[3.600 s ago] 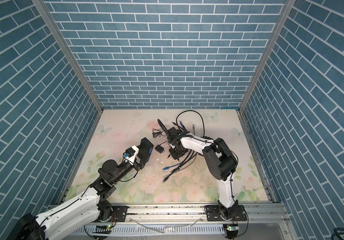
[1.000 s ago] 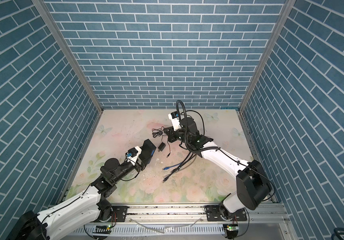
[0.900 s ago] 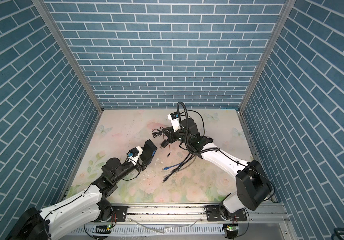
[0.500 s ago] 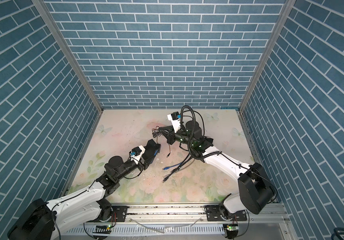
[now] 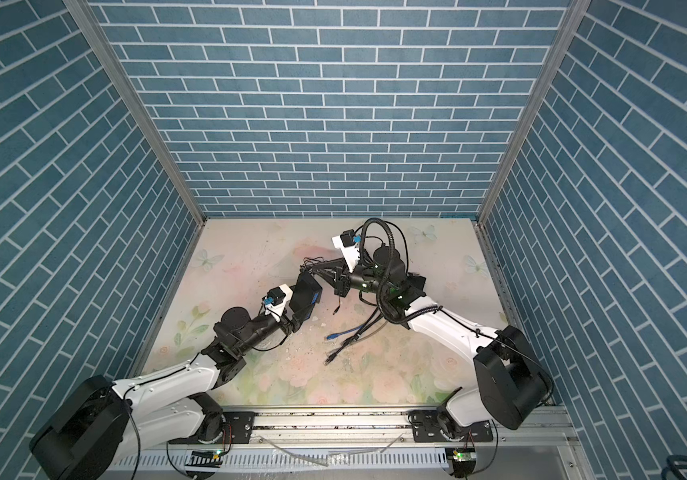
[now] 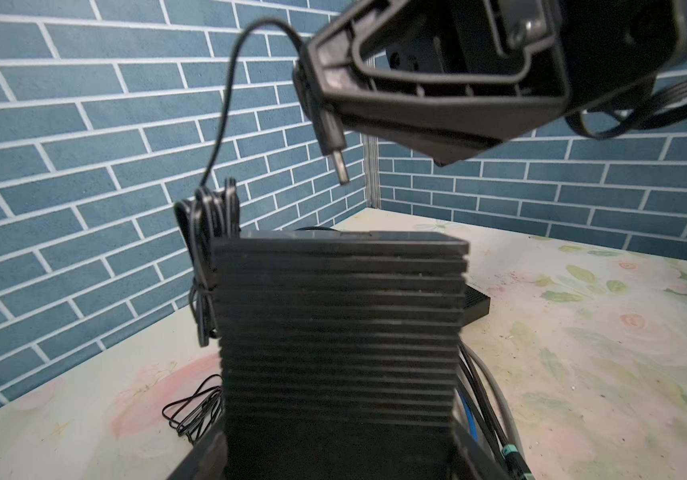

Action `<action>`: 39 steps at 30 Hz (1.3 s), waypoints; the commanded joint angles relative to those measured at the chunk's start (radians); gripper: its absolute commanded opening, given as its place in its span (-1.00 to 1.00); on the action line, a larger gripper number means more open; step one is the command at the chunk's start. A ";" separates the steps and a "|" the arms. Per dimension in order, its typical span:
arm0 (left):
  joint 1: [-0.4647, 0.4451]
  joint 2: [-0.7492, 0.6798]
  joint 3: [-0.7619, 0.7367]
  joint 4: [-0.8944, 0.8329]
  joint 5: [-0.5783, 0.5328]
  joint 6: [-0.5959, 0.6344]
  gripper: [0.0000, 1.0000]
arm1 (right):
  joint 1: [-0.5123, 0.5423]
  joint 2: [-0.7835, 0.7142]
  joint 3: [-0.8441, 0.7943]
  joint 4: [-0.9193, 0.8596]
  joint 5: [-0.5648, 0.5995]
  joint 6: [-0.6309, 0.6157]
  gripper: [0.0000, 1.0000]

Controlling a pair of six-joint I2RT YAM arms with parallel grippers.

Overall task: Insert the plug into the switch port
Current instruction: 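Lift the barrel plug with the right gripper above the switch's top port, then push the barrel plug down into the switch's top port with the right gripper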

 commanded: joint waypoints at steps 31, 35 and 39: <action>-0.001 -0.008 0.039 0.114 0.028 -0.045 -0.44 | 0.041 0.013 -0.010 0.021 0.027 -0.020 -1.00; 0.000 -0.011 0.036 0.131 0.045 -0.057 -0.44 | 0.042 0.019 -0.001 0.033 0.046 -0.025 -1.00; 0.000 -0.008 0.037 0.137 0.049 -0.067 -0.45 | 0.042 0.031 0.017 0.044 0.033 -0.025 -1.00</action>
